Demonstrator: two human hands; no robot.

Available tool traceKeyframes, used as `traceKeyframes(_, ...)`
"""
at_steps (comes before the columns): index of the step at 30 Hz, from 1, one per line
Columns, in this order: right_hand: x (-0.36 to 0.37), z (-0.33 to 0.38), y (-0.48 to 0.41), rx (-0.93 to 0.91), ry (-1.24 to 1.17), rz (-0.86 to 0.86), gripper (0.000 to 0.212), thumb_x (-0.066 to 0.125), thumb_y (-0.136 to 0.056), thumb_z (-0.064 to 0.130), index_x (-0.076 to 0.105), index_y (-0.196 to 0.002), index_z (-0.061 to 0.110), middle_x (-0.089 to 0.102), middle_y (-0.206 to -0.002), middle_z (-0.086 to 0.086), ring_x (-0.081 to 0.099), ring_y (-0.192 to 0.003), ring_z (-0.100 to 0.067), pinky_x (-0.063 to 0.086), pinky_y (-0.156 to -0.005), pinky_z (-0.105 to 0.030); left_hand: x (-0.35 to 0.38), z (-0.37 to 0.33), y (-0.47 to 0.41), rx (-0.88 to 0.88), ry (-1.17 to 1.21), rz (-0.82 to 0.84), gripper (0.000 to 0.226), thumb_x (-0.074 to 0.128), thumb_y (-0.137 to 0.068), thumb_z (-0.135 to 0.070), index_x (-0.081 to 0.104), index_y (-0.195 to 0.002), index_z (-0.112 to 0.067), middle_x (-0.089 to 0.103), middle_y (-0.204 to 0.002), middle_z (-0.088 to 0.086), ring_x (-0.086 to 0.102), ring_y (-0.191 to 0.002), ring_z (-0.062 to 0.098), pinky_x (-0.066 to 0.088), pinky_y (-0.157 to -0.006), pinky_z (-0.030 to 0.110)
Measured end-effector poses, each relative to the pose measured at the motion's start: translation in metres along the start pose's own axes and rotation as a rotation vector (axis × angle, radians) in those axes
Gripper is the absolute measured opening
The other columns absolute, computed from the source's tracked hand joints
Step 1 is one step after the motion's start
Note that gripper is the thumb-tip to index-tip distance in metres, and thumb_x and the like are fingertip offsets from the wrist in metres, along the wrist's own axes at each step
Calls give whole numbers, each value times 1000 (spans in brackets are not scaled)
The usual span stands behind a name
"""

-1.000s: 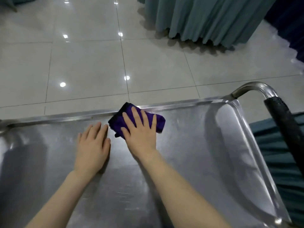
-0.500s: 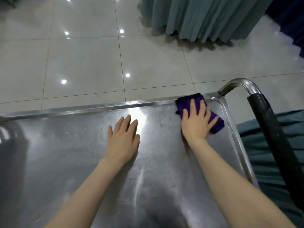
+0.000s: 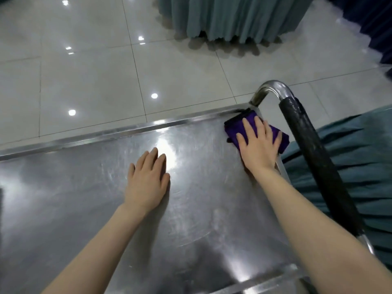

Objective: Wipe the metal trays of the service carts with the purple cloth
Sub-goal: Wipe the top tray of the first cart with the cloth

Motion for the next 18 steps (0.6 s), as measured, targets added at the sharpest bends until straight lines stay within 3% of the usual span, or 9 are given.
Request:
traceKeyframes(4,9,32,70,115,-74,-46,54,34,-98,50,32,-149,34,28,-158,-2,25,-143,-29,9,-114,-64,4,-11,18,-13,42,-16,50,50,-96,-29,40,-143,-15,27,-157,5,22,-145,28,23,-114,52)
traceKeyframes(8,25,126,123,-264,-47,7,54,32,-96,50,34,-147,32,33,-155,-3,31,-141,-28,12,-114,-62,8,-5,40,-31,38,-25,51,55,-93,-21,43,-142,-10,32,-154,9,30,-141,32,26,-114,50)
traceKeyframes(11,27,121,118,-416,-29,73,54,30,-98,54,30,-148,36,26,-158,1,26,-144,-24,4,-115,-57,8,-3,52,-47,3,-28,52,57,-93,-21,43,-141,-9,32,-154,10,31,-140,34,27,-114,49)
traceKeyframes(13,21,80,101,-315,-45,63,54,31,-97,54,29,-149,38,23,-159,4,22,-145,-21,1,-115,-55,9,-6,56,-61,-2,-19,52,55,-94,-23,42,-143,-11,30,-155,10,28,-141,33,27,-114,48)
traceKeyframes(16,9,-4,84,-11,-52,22,55,26,-98,54,23,-150,39,20,-160,4,18,-145,-21,2,-116,-56,14,-17,63,-64,9,4,54,53,-95,-26,38,-145,-12,25,-157,8,24,-142,33,25,-115,47)
traceKeyframes(18,5,-26,92,62,-15,19,56,22,-99,54,20,-152,37,19,-161,1,17,-146,-25,3,-116,-59,18,-25,74,-44,13,17,55,52,-95,-26,37,-146,-13,23,-158,8,22,-143,32,24,-116,45)
Point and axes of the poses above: each hand's wrist, its own y-axis away from the middle knuckle, its own x-axis out of the palm, z = x × y, the point moved 10 cm from there along -y, towards the middle knuckle
